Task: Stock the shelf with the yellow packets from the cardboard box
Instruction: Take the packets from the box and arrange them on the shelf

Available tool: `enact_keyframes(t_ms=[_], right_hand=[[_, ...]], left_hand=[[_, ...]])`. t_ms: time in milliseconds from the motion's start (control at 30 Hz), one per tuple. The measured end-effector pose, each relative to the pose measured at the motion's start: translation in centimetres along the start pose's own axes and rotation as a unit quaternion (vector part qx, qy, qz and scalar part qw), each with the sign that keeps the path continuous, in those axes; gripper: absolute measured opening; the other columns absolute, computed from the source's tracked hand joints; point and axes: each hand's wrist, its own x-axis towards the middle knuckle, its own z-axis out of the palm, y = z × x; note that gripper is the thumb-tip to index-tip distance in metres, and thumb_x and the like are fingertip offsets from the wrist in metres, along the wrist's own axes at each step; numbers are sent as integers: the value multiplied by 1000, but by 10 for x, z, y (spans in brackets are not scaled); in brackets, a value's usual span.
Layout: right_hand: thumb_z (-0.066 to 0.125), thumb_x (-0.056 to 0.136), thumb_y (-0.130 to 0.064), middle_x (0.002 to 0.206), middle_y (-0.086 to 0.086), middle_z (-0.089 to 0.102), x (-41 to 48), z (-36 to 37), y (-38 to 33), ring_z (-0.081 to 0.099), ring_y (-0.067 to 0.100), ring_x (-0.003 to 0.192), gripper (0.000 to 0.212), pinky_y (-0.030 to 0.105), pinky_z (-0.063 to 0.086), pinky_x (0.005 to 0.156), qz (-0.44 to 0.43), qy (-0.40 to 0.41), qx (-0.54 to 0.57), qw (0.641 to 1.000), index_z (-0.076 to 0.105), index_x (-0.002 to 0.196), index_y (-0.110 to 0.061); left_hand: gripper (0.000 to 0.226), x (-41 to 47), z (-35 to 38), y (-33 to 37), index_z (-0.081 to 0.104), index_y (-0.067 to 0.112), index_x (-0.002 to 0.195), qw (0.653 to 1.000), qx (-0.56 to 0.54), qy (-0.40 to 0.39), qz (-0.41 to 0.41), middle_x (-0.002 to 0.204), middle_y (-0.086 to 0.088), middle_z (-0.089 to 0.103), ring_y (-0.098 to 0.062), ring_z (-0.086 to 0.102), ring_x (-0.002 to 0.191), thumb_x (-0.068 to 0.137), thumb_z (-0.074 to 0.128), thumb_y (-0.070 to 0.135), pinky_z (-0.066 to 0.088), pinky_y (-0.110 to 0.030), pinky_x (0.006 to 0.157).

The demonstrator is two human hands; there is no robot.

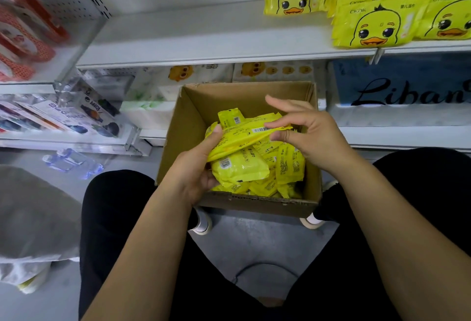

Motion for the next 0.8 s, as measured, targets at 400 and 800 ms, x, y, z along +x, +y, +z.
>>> enact_keyframes(t_ms=[400,800], right_hand=[[64,97,-27,69,0,61,3,-2,6,54,5,60,19,19,44,60,98,73,45,992,70,90,-10],[70,91,-40,100,8,75,9,1,3,71,26,90,29,53,55,88,255,127,229,931,71,98,-11]], left_hand=[[76,-6,2,-17,69,12,117,918,299,163,202,118,10,56,-2,65,96,81,52,76,43,-17,76],[30,5,29,-14,76,15,113,971,113,5,210,103,-2,80,-22,76,100,87,79,30,59,-49,93]])
